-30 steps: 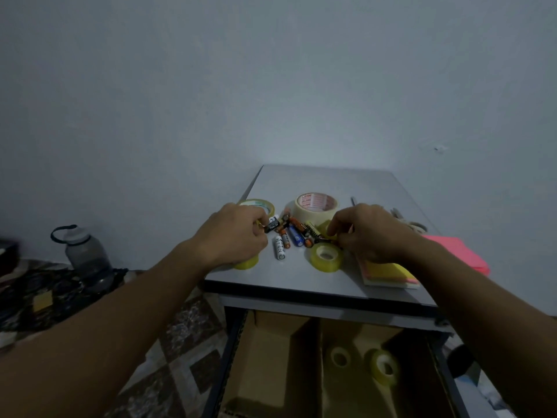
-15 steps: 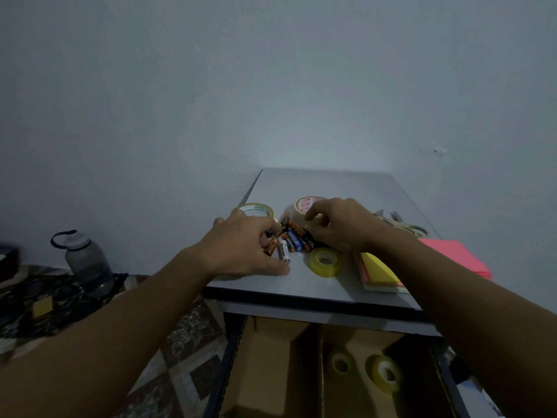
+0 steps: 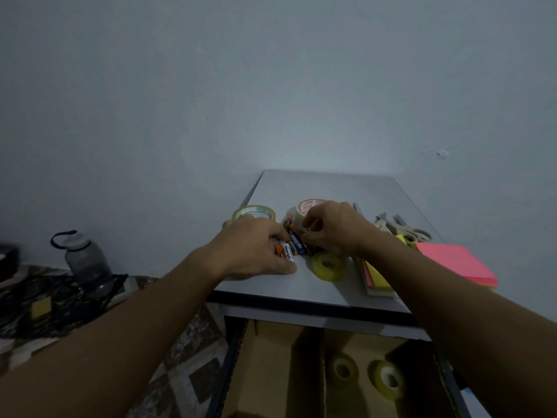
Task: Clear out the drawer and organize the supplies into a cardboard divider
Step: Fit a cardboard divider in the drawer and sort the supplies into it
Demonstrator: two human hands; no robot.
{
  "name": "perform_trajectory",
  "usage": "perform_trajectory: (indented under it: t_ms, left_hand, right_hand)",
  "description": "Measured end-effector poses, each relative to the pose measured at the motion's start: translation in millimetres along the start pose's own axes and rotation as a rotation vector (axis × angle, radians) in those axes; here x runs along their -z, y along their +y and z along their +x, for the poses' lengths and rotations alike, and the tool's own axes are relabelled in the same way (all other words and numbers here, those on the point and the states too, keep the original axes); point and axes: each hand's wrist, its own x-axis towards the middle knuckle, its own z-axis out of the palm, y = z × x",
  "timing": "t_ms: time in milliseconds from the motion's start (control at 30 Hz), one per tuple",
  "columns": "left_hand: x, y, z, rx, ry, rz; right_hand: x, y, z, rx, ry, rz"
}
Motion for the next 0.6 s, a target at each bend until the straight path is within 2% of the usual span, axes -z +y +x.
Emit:
perform_trajectory:
  t_ms: [600]
  left_hand:
    - [-4.8,-3.2,4.8,-0.08,-0.023,-0.147]
  right_hand:
    - [1.7,11.7,-1.8,-0.044,0.013,0.112]
